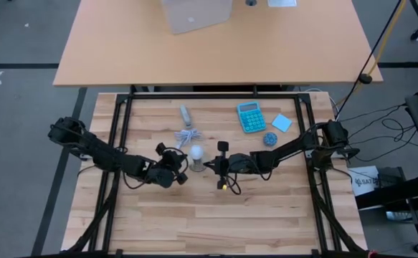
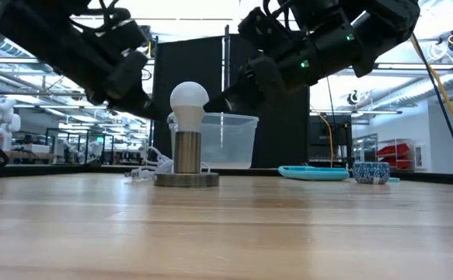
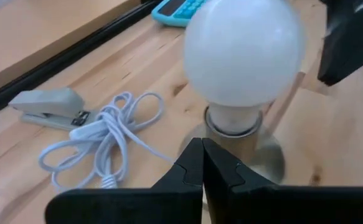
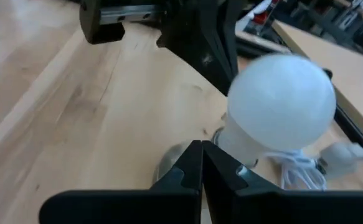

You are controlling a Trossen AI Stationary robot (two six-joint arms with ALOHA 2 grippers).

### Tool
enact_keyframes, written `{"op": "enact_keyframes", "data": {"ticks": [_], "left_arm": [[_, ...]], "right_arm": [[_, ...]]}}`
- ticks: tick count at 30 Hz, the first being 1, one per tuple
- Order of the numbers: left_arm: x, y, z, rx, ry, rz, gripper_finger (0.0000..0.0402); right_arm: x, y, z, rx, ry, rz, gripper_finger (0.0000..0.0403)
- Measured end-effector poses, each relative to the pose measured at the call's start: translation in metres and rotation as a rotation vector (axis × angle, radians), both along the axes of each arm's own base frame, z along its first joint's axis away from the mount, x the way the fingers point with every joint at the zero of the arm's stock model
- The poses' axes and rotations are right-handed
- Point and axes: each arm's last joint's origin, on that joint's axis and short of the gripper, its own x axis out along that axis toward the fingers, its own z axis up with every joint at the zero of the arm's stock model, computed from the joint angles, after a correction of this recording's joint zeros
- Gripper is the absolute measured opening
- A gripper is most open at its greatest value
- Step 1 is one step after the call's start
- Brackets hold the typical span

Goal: Screw lightbulb
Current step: Remove the white lightbulb from the desk lamp

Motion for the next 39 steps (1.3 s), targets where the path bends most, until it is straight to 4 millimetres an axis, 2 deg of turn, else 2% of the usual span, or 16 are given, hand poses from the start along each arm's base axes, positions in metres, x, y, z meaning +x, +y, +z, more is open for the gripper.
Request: {"op": "enact_keyframes", "data": {"ticks": [7,17,28,39], "left_arm": [[0.002,0.001,-0.003,-0.068,0.013,-0.033,0.0000],[0.010,0.007,-0.034,-0.109,0.090,0.026,0.0000],[0.038,0.018,-0.051,-0.135,-0.036,-0.026,0.0000],[0.046,0.034,-0.056,-0.135,-0.069,0.002,0.0000]], "right_arm": [[0.000,-0.013,-0.002,0.008,0.017,-0.101,0.0000],[-0.001,-0.021,-0.004,0.051,0.024,-0.148,0.0000],[-0.003,-0.021,-0.008,0.064,0.066,-0.161,0.0000],[-0.009,-0.018,-0.014,0.099,0.164,-0.156,0.0000]]}}
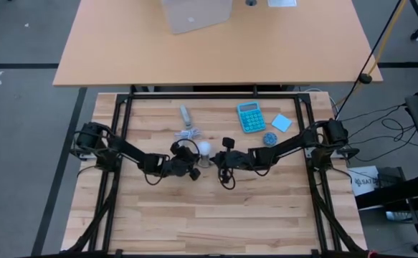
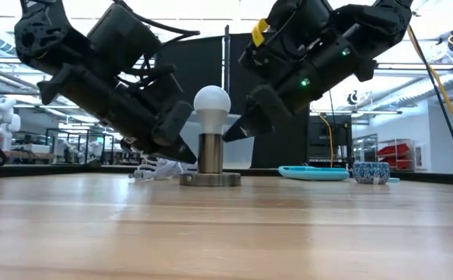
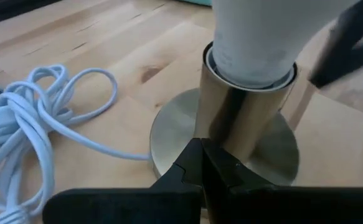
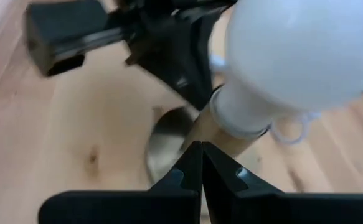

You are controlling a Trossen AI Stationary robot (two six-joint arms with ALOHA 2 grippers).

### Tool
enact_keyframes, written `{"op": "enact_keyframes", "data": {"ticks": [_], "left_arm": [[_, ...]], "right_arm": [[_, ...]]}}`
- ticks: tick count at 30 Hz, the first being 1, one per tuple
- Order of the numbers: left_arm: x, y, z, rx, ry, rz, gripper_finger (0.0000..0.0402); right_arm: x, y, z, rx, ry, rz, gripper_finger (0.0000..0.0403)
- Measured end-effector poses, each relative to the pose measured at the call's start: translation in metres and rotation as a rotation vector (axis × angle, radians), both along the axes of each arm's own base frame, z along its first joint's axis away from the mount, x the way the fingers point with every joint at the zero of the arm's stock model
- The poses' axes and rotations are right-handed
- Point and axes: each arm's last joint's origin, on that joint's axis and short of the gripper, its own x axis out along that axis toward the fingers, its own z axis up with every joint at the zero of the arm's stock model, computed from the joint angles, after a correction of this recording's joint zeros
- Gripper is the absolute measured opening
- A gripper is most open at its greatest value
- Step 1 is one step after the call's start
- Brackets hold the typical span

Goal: Screw lightbulb
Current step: Remove the white lightbulb from the desk lamp

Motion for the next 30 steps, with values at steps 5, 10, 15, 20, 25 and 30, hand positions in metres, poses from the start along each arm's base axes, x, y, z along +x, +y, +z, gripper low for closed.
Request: {"op": "enact_keyframes", "data": {"ticks": [5,10,15,20,25,30], "left_arm": [[0.003,0.001,0.004,0.022,-0.032,-0.014,0.0000],[0.003,0.001,0.004,0.024,-0.028,-0.016,0.0000],[0.003,-0.001,0.004,0.024,-0.027,-0.023,0.0000],[0.003,0.004,0.004,-0.024,-0.019,-0.068,0.0000],[0.005,0.004,0.006,-0.053,-0.044,-0.105,0.0000],[0.005,-0.001,0.020,-0.017,-0.086,-0.137,0.0000]], "right_arm": [[-0.002,0.002,-0.003,0.053,0.036,0.064,0.0000],[-0.006,0.002,-0.008,0.080,0.110,0.062,0.0000],[-0.014,0.001,-0.016,0.094,0.218,0.037,0.0000],[-0.019,0.001,-0.020,0.122,0.270,0.028,0.0000],[-0.021,0.001,-0.022,0.127,0.203,0.034,0.0000],[-0.027,0.000,-0.027,0.139,0.066,0.007,0.0000]]}}
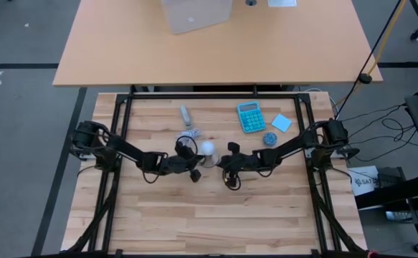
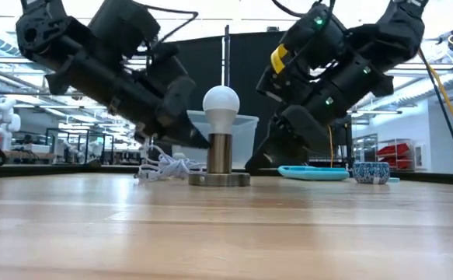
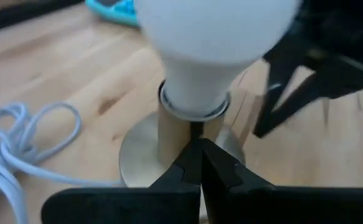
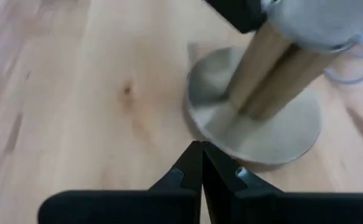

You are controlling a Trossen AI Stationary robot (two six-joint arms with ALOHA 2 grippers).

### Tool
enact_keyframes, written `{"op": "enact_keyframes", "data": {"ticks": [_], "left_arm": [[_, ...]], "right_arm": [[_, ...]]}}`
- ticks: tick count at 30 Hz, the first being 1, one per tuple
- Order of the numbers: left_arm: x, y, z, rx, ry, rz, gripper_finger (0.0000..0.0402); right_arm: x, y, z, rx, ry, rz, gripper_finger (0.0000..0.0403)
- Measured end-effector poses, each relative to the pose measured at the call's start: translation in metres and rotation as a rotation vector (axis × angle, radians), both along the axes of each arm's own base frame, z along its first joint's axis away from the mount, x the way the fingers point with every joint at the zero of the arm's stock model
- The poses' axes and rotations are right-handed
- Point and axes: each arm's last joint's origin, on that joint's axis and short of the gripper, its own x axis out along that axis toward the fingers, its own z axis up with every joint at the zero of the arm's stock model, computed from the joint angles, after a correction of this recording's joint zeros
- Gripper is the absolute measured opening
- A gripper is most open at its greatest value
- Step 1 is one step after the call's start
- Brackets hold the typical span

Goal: Screw lightbulb
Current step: Remove the white lightbulb from the desk lamp

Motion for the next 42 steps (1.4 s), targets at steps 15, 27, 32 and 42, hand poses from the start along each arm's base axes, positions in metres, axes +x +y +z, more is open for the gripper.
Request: {"op": "enact_keyframes", "data": {"ticks": [15,27,32,42], "left_arm": [[-0.032,-0.010,0.055,0.195,0.014,0.127,0.0000],[-0.052,-0.011,0.029,0.078,-0.015,0.200,0.0015],[-0.057,-0.009,0.012,0.030,-0.001,0.250,0.0070],[-0.044,-0.013,-0.004,-0.014,-0.052,0.221,0.0161]], "right_arm": [[-0.046,-0.007,-0.026,0.059,-0.120,-0.140,0.0000],[-0.055,-0.009,-0.012,0.089,-0.390,-0.134,0.0001],[-0.051,-0.013,-0.010,0.126,-0.426,-0.218,0.0038],[-0.035,-0.010,0.002,0.117,-0.471,-0.140,0.0163]]}}
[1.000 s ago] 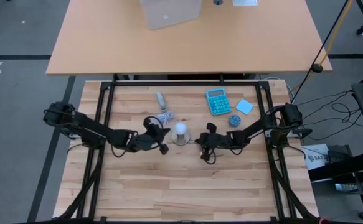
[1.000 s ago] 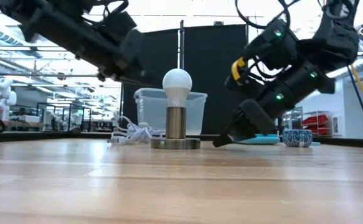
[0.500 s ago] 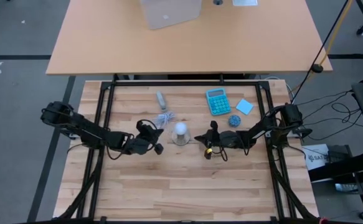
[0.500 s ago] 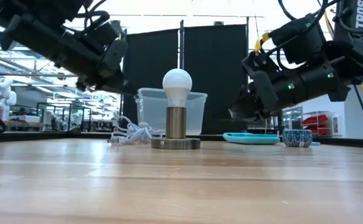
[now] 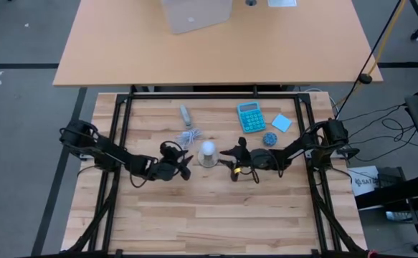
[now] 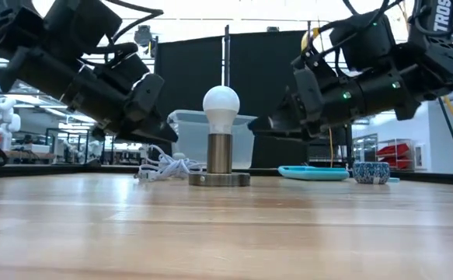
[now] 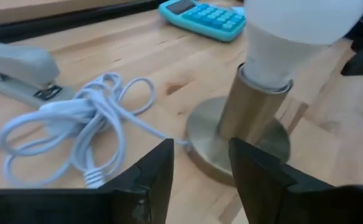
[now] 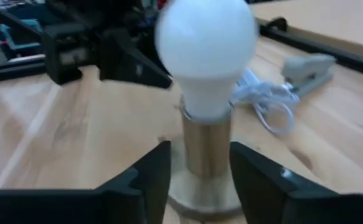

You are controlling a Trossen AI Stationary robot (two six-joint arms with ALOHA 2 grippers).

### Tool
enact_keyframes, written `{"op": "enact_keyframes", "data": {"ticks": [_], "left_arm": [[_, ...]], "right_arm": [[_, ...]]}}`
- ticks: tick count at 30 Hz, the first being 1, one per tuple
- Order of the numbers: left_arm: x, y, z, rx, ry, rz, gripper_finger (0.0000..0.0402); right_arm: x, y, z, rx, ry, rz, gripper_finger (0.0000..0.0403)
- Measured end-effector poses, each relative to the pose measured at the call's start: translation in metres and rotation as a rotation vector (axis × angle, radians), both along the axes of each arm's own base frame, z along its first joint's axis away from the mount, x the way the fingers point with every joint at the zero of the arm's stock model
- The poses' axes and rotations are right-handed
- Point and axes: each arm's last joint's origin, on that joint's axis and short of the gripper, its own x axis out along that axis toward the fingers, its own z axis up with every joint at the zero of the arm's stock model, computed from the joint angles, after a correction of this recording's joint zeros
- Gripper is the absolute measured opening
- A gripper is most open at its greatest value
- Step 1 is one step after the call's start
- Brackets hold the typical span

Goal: Screw lightbulb
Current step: Remove the white lightbulb from the desk lamp

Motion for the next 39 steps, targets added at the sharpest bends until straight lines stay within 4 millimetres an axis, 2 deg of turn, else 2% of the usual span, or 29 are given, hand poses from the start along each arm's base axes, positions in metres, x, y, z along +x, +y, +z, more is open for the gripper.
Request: {"op": "enact_keyframes", "data": {"ticks": [8,13,22,26,31,34,39], "left_arm": [[0.008,-0.002,0.001,0.057,-0.058,-0.044,0.0163],[0.011,0.004,0.001,0.050,-0.067,-0.033,0.0166],[0.012,0.015,0.001,0.038,-0.060,-0.014,0.0231],[0.013,0.016,0.001,0.042,-0.058,-0.012,0.0235],[0.012,0.016,0.001,0.044,-0.056,-0.012,0.0197],[0.012,0.015,0.001,0.065,-0.042,-0.023,0.0155],[0.013,0.018,0.001,0.078,-0.032,-0.021,0.0079]], "right_arm": [[0.014,0.000,0.009,-0.037,-0.020,-0.026,0.0191],[0.020,-0.003,0.009,-0.042,0.028,-0.054,0.0202],[0.020,-0.004,0.005,-0.054,0.092,-0.051,0.0221],[0.020,-0.003,0.004,-0.090,0.102,-0.037,0.0216],[0.019,0.005,0.004,-0.126,0.117,0.001,0.0210],[0.018,0.016,0.007,-0.185,0.120,0.026,0.0200],[0.014,0.026,0.008,-0.317,0.148,-0.068,0.0162]]}}
